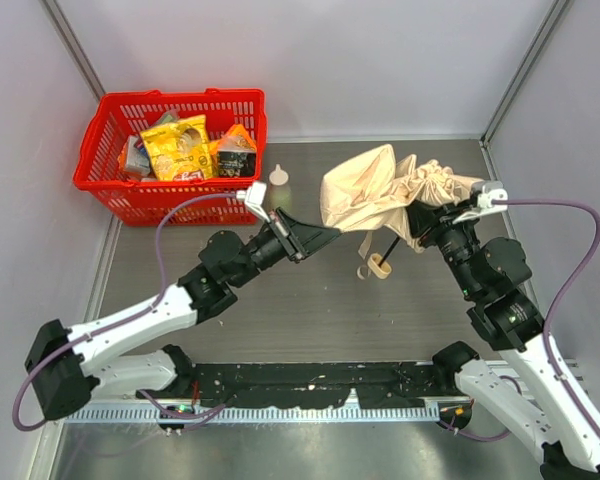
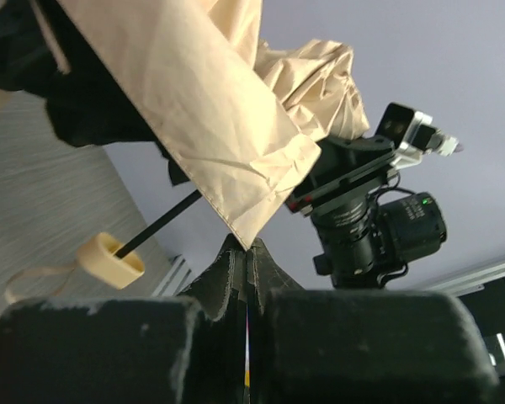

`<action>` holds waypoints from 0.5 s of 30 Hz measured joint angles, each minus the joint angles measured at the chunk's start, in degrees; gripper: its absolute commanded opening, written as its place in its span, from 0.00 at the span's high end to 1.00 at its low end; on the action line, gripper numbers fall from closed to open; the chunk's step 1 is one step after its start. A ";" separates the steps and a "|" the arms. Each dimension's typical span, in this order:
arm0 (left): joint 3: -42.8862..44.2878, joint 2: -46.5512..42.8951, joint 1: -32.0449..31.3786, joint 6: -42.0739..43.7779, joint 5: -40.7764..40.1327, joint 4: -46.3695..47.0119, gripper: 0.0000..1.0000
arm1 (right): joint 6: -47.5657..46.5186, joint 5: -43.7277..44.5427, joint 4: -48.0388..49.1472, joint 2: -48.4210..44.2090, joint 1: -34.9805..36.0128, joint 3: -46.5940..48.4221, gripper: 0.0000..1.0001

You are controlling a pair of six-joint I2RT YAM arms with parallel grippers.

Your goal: Put away the umbrella

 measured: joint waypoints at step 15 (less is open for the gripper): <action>4.85 -16.37 7.98 17.57 3.15 -22.67 0.03 | -4.79 -4.66 -4.11 -3.89 0.20 0.87 0.99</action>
